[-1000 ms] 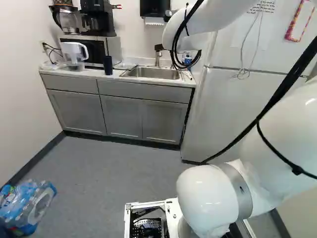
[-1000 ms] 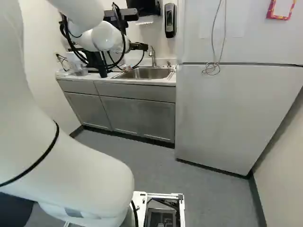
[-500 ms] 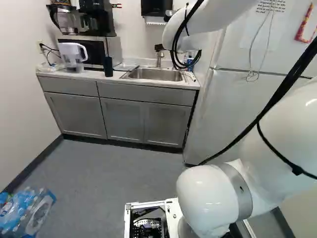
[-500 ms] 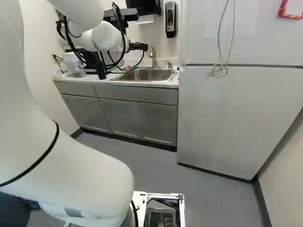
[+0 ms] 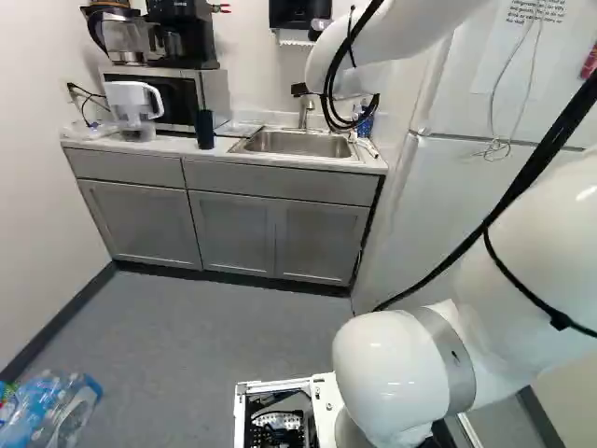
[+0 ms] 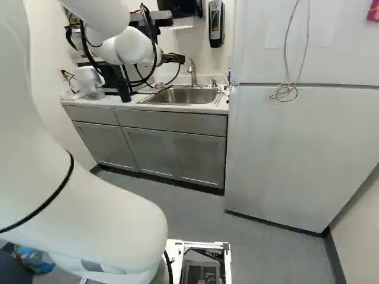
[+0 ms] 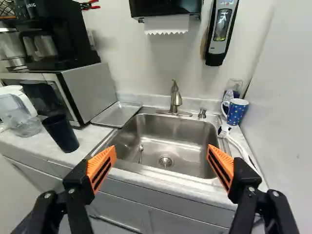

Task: Rinse the cup and place it in the tray

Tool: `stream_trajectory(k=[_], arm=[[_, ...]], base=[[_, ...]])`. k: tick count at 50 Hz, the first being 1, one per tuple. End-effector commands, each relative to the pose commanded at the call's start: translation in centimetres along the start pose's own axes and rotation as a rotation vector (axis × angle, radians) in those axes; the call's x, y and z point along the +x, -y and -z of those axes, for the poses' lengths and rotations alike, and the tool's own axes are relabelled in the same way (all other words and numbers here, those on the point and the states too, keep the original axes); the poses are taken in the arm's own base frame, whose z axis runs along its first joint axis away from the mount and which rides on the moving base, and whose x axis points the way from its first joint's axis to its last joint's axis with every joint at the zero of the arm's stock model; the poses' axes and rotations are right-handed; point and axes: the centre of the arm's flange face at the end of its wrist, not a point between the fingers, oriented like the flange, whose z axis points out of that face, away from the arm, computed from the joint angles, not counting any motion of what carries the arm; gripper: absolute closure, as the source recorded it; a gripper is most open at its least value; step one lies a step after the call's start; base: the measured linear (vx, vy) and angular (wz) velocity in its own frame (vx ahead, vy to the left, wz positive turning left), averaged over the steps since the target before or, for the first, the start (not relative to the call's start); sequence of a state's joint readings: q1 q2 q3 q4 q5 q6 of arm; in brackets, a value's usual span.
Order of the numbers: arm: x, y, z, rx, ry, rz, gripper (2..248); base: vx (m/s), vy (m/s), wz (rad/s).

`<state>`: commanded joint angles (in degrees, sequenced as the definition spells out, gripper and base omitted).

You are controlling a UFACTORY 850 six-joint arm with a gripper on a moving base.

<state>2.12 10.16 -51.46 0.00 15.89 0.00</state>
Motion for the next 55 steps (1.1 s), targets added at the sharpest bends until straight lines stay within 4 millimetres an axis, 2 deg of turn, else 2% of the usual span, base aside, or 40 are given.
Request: stream_trajectory(k=[55], arm=[[0.00, 0.00, 0.00, 0.000, 0.000, 0.000, 3]], base=[[0.130, 0.051, -0.019]])
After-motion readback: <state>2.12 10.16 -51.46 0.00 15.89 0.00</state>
